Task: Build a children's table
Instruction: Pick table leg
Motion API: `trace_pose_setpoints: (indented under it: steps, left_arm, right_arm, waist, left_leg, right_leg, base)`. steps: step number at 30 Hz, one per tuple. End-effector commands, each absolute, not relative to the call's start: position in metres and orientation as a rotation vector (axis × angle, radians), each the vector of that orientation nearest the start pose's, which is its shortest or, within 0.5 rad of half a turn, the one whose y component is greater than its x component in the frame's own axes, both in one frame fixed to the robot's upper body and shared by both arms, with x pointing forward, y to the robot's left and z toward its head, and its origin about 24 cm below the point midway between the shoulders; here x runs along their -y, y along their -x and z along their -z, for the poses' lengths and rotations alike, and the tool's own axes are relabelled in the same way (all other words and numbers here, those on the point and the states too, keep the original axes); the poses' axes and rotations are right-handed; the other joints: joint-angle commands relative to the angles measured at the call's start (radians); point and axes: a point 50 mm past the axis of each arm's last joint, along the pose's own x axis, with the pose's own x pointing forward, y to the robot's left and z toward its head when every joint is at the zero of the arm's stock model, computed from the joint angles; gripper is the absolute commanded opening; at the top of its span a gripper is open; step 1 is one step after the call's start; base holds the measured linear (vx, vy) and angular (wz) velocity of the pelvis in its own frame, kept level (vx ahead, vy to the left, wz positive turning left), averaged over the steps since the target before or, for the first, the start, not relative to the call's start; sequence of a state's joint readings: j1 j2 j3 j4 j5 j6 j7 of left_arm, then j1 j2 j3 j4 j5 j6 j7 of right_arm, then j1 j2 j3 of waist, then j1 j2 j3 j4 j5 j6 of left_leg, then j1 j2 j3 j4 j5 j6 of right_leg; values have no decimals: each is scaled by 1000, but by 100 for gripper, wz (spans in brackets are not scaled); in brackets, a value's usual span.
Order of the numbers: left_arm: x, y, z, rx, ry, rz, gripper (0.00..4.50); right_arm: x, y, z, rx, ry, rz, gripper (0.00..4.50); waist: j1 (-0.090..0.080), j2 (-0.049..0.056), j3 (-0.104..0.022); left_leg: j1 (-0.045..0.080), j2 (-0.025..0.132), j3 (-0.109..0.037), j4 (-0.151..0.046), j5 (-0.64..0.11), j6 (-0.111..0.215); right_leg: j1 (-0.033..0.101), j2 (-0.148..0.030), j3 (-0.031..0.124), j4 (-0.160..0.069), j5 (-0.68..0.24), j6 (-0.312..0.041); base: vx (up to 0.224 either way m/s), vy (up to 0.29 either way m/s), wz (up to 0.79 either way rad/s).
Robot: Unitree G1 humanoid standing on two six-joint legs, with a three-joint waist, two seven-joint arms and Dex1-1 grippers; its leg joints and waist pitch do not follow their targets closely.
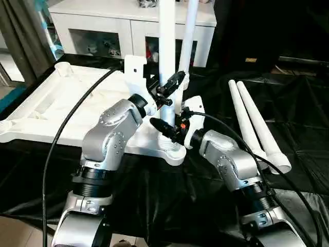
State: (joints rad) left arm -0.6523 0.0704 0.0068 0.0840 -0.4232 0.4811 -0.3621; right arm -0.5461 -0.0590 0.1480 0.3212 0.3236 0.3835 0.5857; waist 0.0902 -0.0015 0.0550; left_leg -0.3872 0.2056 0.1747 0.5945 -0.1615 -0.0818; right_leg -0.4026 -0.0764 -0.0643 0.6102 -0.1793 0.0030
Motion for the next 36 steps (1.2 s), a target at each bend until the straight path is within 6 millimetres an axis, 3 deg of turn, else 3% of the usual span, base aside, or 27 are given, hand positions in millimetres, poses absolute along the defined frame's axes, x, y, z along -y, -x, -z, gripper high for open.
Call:
trace_pose_setpoints:
  steps: [1, 2, 3, 4, 5, 7, 11, 13, 17, 22, 26, 31, 35, 36]
  left_arm:
    - [-82, -336, -181, 93, 261, 721, 257]
    - [-82, -336, -181, 93, 261, 721, 275]
    - [-83, -335, -182, 101, 291, 758, 275]
    - [-83, -335, -182, 102, 294, 760, 288]
    - [-83, -331, -181, 91, 397, 874, 304]
    - [-83, -327, -181, 80, 448, 938, 309]
    - [-88, -308, -179, 58, 611, 1257, 310]
    - [-90, -306, -178, 35, 648, 1317, 310]
    - [-89, -310, -178, 16, 635, 1317, 274]
    - [-89, -313, -179, 6, 648, 1297, 230]
    - [-90, -310, -179, -1, 667, 1315, 194]
    - [-88, -307, -178, 11, 688, 1300, 185]
    - [-84, -309, -177, 20, 642, 1235, 185]
    - [-84, -309, -178, 22, 634, 1227, 185]
  right_arm:
    - [60, -323, -98, -144, -203, -964, 196]
    - [60, -323, -98, -144, -203, -964, 193]
    - [61, -313, -104, -120, -224, -1094, 193]
    - [61, -312, -105, -119, -225, -1104, 192]
    - [66, -302, -110, -112, -254, -1227, 191]
    - [68, -299, -112, -112, -265, -1263, 191]
    - [78, -287, -124, -105, -355, -1416, 190]
    - [84, -285, -127, -106, -389, -1450, 190]
    - [93, -283, -131, -118, -424, -1482, 190]
    - [99, -279, -136, -135, -446, -1513, 190]
    - [103, -273, -140, -161, -456, -1539, 190]
    - [105, -267, -139, -194, -452, -1550, 190]
    - [103, -275, -132, -201, -379, -1402, 190]
    - [103, -276, -131, -206, -381, -1385, 245]
  waist:
    - [2, -5, -73]
    - [2, -5, -73]
    - [3, -1, -73]
    - [5, -4, -73]
    - [7, -7, -73]
    - [9, -7, -73]
    - [8, -6, -73]
    - [6, -1, -71]
    - [7, -1, -68]
    - [8, -6, -69]
    - [7, -7, -72]
    - [4, -6, -73]
    - [0, -1, -73]
    - [-2, -2, -72]
  left_leg:
    - [17, 17, -1, -68, -179, 4]
    - [17, 18, -2, -68, -182, 5]
    - [18, 18, -2, -67, -182, 8]
    - [18, 18, -1, -66, -186, 17]
    - [16, 17, -2, -67, -174, 21]
    - [14, 15, 0, -64, -161, 30]
    - [17, 14, 1, -63, -176, 41]
    - [20, 17, 0, -65, -196, 34]
    - [26, 19, -1, -68, -234, 14]
    - [21, 17, -1, -68, -217, 3]
    - [19, 17, -1, -65, -179, 10]
    - [18, 17, 0, -63, -171, 14]
    - [18, 16, 0, -63, -179, 9]
    - [19, 16, 0, -64, -192, 6]
  right_leg:
    - [54, -54, 41, -60, -135, -180]
    - [54, -54, 41, -60, -136, -181]
    - [54, -53, 40, -61, -135, -183]
    - [56, -52, 41, -63, -132, -180]
    - [58, -53, 40, -62, -127, -184]
    - [59, -52, 39, -57, -117, -202]
    - [56, -49, 38, -58, -142, -219]
    - [51, -50, 38, -61, -169, -218]
    - [49, -52, 39, -72, -241, -195]
    - [52, -53, 39, -75, -267, -167]
    - [54, -51, 38, -68, -214, -179]
    - [55, -50, 38, -67, -193, -188]
    - [54, -50, 38, -71, -207, -182]
    - [53, -50, 37, -74, -226, -179]
  base:
    - [0, 0, 0]
    - [0, 0, 0]
    - [0, 0, 0]
    - [0, 0, 0]
    - [0, 0, 0]
    - [0, 0, 0]
    - [0, 0, 0]
    - [0, 0, 0]
    - [0, 0, 0]
    - [0, 0, 0]
    - [0, 0, 0]
    - [0, 0, 0]
    - [0, 0, 0]
    - [0, 0, 0]
